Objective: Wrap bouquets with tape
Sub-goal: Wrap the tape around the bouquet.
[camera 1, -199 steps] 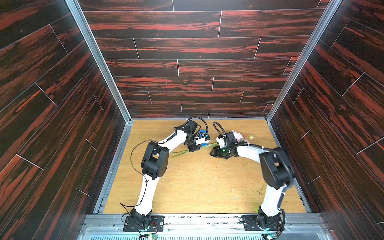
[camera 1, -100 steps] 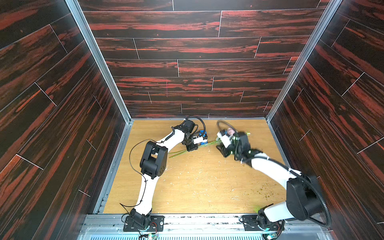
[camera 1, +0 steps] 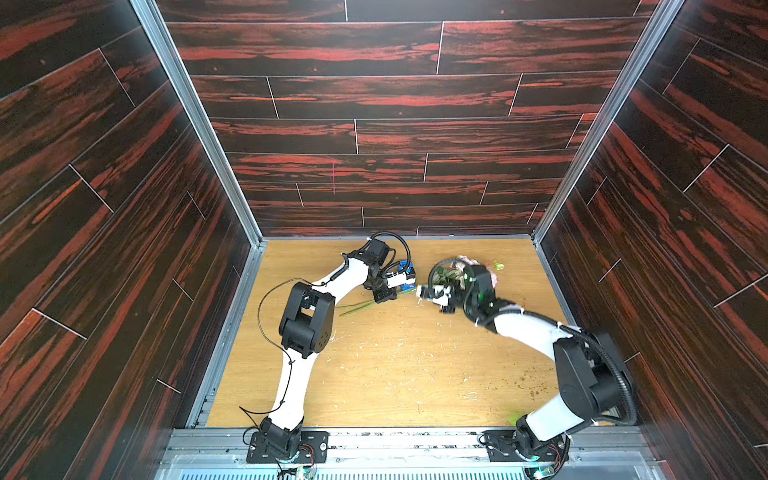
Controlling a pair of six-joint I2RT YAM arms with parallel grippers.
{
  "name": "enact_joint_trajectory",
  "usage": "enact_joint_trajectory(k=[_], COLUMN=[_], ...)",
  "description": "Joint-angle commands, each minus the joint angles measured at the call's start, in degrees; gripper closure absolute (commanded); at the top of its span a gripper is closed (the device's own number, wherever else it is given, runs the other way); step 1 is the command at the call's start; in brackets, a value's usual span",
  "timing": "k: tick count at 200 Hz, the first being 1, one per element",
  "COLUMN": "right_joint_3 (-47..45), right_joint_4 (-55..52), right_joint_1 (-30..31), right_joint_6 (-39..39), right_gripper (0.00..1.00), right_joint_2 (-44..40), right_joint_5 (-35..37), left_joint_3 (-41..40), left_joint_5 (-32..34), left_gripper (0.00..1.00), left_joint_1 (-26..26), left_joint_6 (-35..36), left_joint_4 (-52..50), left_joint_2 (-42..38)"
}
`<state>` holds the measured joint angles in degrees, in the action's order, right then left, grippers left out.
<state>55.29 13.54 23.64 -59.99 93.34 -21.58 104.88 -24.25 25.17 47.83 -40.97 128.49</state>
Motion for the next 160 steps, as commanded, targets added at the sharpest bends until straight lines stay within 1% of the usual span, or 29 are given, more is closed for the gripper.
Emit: enact_joint_trajectory(k=[1,12,20,24,29,34,58,74,105,123,160], right_joint_3=[6.5,10.4,12.6,13.3,13.8,13.9,14.8,17.3,23.8,27.0,29.2], right_joint_4=[-10.8,-15.5,-19.4,-20.9,-21.7,-21.8,-22.4,-25.5,-32.3,-36.4,-38.1], right_joint_1=[-1.9,-2.9,-3.2,-3.3,-3.4,-3.5,-3.7,-3.9,-4.4,-4.7,-4.6], right_joint_6=[-1.3,-0.3,-1.4,-2.3,-3.2,-3.6,-5.2,-6.1,-5.3,-6.6,-6.8], right_gripper=[0.75,0.71,0.68,0.64,0.56,0.53,0.53,0.56,0.56,0.56,0.55], right_joint_2=[4.9,6.7,7.7,8.0,8.3,8.6,10.0,11.8,16.4,18.6,20.2], right_joint_5=[-11.7,-14.4,-15.8,-16.1,-16.2,-16.0,-15.4,-15.2,-16.2,-17.1,-17.3], left_joint_3=[0.3,0.2,0.2,0.2,0.2,0.2,0.3,0.2,0.0,-0.1,-0.2], left_joint_5=[-3.4,-3.5,-3.5,-3.4,-3.6,-3.7,-4.1,-4.3,-4.4,-4.3,-4.2], left_gripper=[1.0,1.0,1.0,1.0,1.0,1.0,1.0,1.0,1.0,1.0,1.0], left_joint_1=[-0.3,-0.3,-0.4,-0.5,-0.5,-0.5,-0.6,-0.6,-0.6,-0.6,-0.6], left_joint_6=[1.2,1.2,1.3,1.3,1.3,1.3,1.5,1.6,2.1,2.1,2.3], left_joint_4=[-1.5,-1.6,-1.7,-1.7,-1.8,-1.8,-1.8,-1.8,-1.9,-2.2,-2.0], left_joint_2=[-3.9,-4.0,-4.0,-4.1,-4.1,-4.1,-4.3,-4.5,-4.7,-5.0,-5.3])
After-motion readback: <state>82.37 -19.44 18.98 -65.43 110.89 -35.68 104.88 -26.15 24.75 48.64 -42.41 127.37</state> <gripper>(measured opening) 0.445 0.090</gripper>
